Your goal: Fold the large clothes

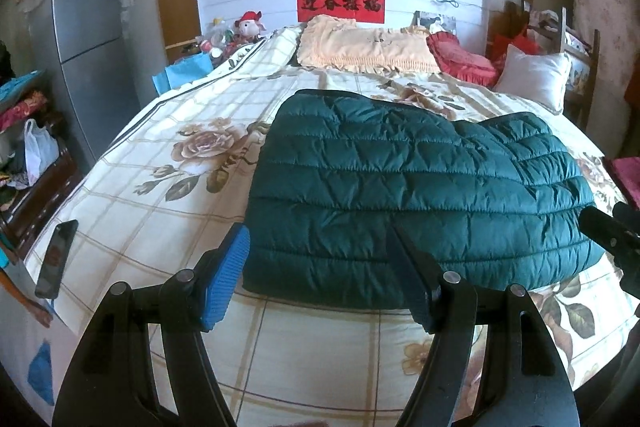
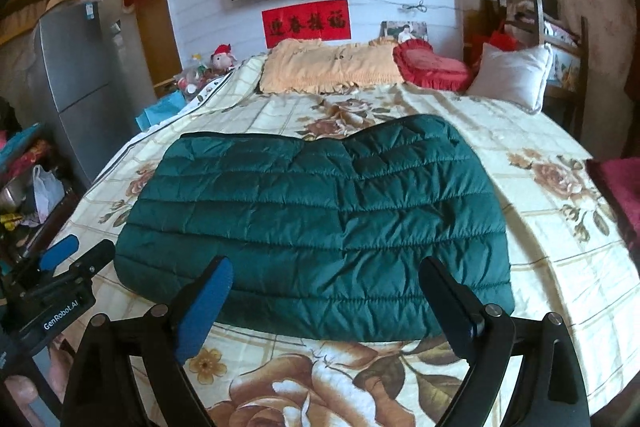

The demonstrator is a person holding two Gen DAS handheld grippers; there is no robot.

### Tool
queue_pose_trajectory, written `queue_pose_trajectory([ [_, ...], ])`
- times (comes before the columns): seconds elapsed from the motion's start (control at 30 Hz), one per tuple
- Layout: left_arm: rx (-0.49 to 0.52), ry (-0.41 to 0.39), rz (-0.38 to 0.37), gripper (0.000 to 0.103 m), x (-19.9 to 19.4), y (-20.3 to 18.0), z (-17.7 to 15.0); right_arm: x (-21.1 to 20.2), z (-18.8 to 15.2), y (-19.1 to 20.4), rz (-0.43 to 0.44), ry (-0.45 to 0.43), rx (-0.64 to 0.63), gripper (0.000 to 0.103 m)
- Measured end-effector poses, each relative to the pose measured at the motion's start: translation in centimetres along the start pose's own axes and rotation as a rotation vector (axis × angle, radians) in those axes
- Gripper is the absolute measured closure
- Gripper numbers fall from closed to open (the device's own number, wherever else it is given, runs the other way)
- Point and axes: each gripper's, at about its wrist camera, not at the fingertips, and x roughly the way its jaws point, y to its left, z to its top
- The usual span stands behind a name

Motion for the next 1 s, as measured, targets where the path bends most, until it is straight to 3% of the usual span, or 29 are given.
queue_pose_trajectory([
  [1.0, 0.013, 0.007, -0.028, 0.032, 0.39, -0.95, 0.24, 0.43, 0.12, 0.11, 0.002, -0.001, -0.003, 0.008],
])
